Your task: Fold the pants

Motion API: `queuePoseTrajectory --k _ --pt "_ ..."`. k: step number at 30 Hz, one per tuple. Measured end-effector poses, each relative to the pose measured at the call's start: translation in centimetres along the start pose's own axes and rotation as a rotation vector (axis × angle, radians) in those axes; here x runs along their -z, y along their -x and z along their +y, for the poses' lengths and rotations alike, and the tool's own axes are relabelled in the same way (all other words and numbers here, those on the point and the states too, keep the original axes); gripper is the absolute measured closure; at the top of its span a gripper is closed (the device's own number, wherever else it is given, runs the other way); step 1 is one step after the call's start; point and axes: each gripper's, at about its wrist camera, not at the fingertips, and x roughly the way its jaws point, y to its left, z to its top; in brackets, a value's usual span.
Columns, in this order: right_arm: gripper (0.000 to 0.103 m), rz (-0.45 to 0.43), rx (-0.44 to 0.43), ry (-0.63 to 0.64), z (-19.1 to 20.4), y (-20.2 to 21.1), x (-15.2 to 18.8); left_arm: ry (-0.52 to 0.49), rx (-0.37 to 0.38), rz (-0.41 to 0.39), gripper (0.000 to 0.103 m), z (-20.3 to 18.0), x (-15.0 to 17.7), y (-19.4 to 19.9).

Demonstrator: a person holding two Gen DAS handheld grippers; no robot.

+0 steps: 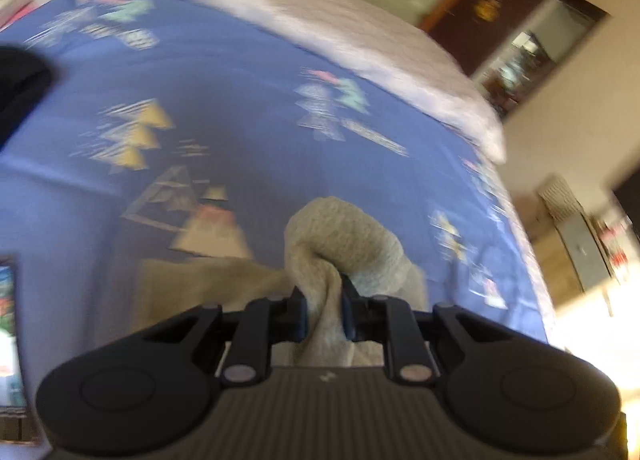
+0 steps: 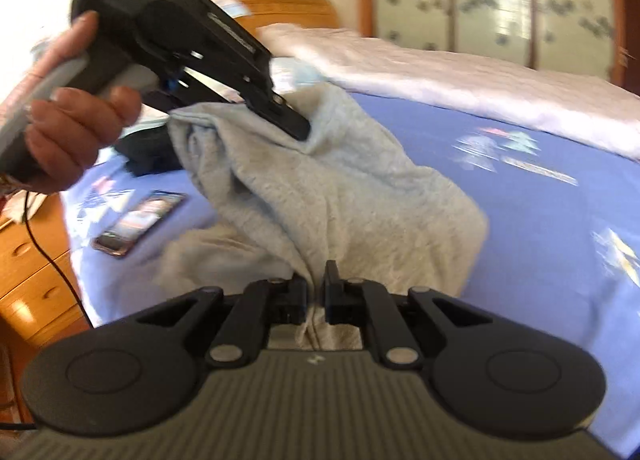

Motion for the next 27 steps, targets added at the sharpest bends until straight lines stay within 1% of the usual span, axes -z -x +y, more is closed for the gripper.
queuePoseTrajectory --k 1,2,3,4,5,6,7,8,9,11,12,13,15,16,17,18,19,20,21,22,23,24,25,26,27 --pt "0.088 0.010 -0.022 0.010 0.5 -0.9 -0.4 0.017 -0.035 0.002 0.086 1.4 0.0 -0.1" --pt "0.087 0.023 -0.051 0.019 0.7 -2.1 -0.6 0.038 -0.076 0.006 0.084 2.7 0.2 -0.4" --pt "0.082 0.046 -0.090 0.035 1.5 -3.1 -0.7 0.055 -0.124 0.013 0.077 3.9 0.5 -0.8" --pt "0.069 0.083 -0.130 0.056 1.6 -4.1 -0.6 0.064 -0.182 0.028 0.071 5.1 1.0 -1.4" --pt "0.062 0.122 -0.157 0.073 2.1 -5.0 -0.2 0.076 -0.240 0.049 0.061 6.1 1.6 -2.1" --pt "0.057 0.156 -0.165 0.081 2.3 -5.7 0.0 0.095 -0.286 0.064 0.060 7.1 2.1 -2.6" --pt "0.057 0.170 -0.169 0.089 2.4 -5.9 0.1 0.121 -0.292 0.067 0.060 8.1 2.7 -2.6" --pt "0.056 0.166 -0.173 0.092 2.5 -5.5 0.3 0.152 -0.265 0.052 0.060 9.0 3.0 -2.0" --pt "0.053 0.152 -0.187 0.085 2.2 -4.7 0.2 0.183 -0.240 0.026 0.060 9.6 3.2 -1.3" --pt "0.052 0.119 -0.203 0.036 1.1 -3.3 -0.1 0.228 -0.221 -0.052 0.060 10.1 3.1 0.7" --pt "0.052 0.098 -0.196 -0.007 0.2 -2.5 -0.5 0.242 -0.209 -0.095 0.060 10.0 3.0 1.7" --pt "0.053 0.076 -0.184 -0.042 -0.6 -2.0 -0.7 0.248 -0.180 -0.141 0.060 9.7 2.8 2.8" --pt "0.053 0.020 -0.152 -0.113 -2.0 -1.1 -1.5 0.224 -0.106 -0.203 0.060 8.3 2.4 4.0" --pt "0.053 0.001 -0.132 -0.146 -2.9 -1.1 -2.2 0.192 -0.065 -0.220 0.060 7.3 2.3 4.1" --pt "0.054 -0.007 -0.109 -0.171 -3.5 -1.6 -2.8 0.156 -0.034 -0.225 0.061 6.2 2.2 3.9" --pt "0.058 -0.004 -0.085 -0.190 -4.1 -2.2 -3.4 0.114 -0.008 -0.222 0.062 5.1 2.2 3.4" --pt "0.061 0.007 -0.066 -0.206 -4.7 -2.9 -3.8 0.071 0.011 -0.211 0.062 3.9 2.4 2.5" --pt "0.061 0.018 -0.062 -0.223 -5.1 -3.9 -3.9 0.042 0.019 -0.194 0.062 3.2 2.6 1.4" --pt "0.061 0.039 -0.067 -0.251 -5.8 -5.0 -4.0 0.023 0.015 -0.168 0.062 2.5 2.8 -0.1" --pt "0.061 0.064 -0.065 -0.279 -6.6 -5.6 -3.8 0.017 -0.006 -0.130 0.062 2.3 2.9 -1.9" --pt "0.061 0.102 -0.063 -0.305 -7.1 -6.9 -3.5 0.015 -0.051 -0.095 0.062 2.3 3.0 -3.7" --pt "0.061 0.143 -0.060 -0.318 -7.4 -8.2 -3.1 0.005 -0.139 -0.067 0.065 2.7 3.2 -5.5" --pt "0.061 0.189 -0.038 -0.315 -7.9 -8.6 -2.4 0.005 -0.230 -0.030 0.074 3.5 3.5 -7.5" --pt "0.061 0.235 -0.004 -0.299 -7.9 -9.8 -1.5 0.030 -0.264 -0.008 0.084 4.4 3.6 -9.2" --pt "0.062 0.258 0.002 -0.301 -8.1 -10.9 -0.6 0.044 -0.248 -0.056 0.084 4.8 4.0 -9.2"
